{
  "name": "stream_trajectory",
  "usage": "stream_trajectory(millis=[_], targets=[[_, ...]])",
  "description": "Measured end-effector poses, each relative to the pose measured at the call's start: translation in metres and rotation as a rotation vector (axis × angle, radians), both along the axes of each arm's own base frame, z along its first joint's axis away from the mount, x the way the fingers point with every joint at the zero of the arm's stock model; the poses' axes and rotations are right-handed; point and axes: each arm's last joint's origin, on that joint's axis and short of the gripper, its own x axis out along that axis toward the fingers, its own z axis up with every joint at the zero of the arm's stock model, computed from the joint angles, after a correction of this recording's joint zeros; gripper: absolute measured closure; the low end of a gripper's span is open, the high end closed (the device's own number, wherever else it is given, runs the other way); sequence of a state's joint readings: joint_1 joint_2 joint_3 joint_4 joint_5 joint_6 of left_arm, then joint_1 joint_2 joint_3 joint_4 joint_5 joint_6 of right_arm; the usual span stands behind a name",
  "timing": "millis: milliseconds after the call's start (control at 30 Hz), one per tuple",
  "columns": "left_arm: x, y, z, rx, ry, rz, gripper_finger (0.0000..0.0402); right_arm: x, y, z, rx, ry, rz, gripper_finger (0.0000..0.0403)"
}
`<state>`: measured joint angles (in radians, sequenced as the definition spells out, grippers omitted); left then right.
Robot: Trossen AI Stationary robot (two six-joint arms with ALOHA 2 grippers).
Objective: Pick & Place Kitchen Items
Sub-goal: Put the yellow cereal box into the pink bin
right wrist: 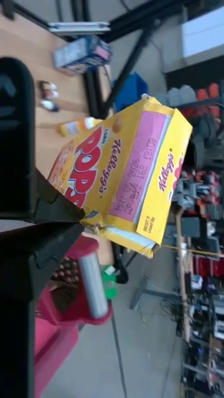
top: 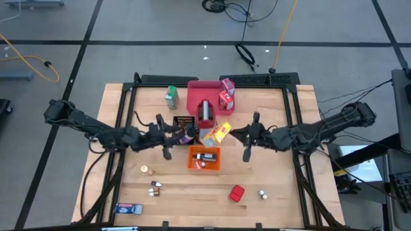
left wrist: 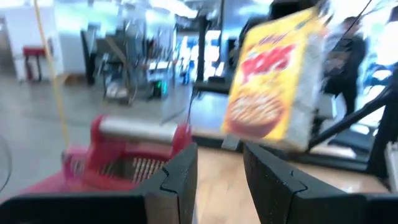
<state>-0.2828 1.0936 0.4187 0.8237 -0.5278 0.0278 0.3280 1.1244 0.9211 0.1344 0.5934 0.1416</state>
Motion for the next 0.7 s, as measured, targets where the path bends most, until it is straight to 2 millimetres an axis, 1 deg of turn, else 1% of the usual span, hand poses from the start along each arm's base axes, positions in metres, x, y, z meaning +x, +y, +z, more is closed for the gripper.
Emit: stream_trajectory(millis=[133, 233, 367, 533, 600, 700], targets=[[-0.001, -0.001, 0.008, 0.082, -0.062, -0.034, 0.027, 0.002, -0.007, 0.002, 0.007, -0.024, -0.029, 0.0403], [-0.002, -0.002, 0.013, 0.109, -0.105, -0.056, 0.027, 0.005, -0.012, 0.004, 0.016, -0.05, -0.051, 0.0403], [0.003, -0.003, 0.024, 0.146, -0.089, -0.042, 0.0258, 0.013, -0.016, 0.005, 0.009, -0.095, -0.037, 0.0403], [0.015, -0.004, 0.045, 0.21, 0.016, -0.013, 0.021, 0.022, -0.024, 0.001, 0.009, -0.104, -0.046, 0.0403], [0.018, -0.003, 0.054, 0.205, 0.054, 0.016, 0.0187, 0.024, -0.026, 0.0, 0.015, -0.103, -0.056, 0.0403], [0.021, -0.003, 0.065, 0.182, 0.064, 0.016, 0.0157, 0.027, -0.029, -0.001, 0.019, -0.113, -0.068, 0.0403]])
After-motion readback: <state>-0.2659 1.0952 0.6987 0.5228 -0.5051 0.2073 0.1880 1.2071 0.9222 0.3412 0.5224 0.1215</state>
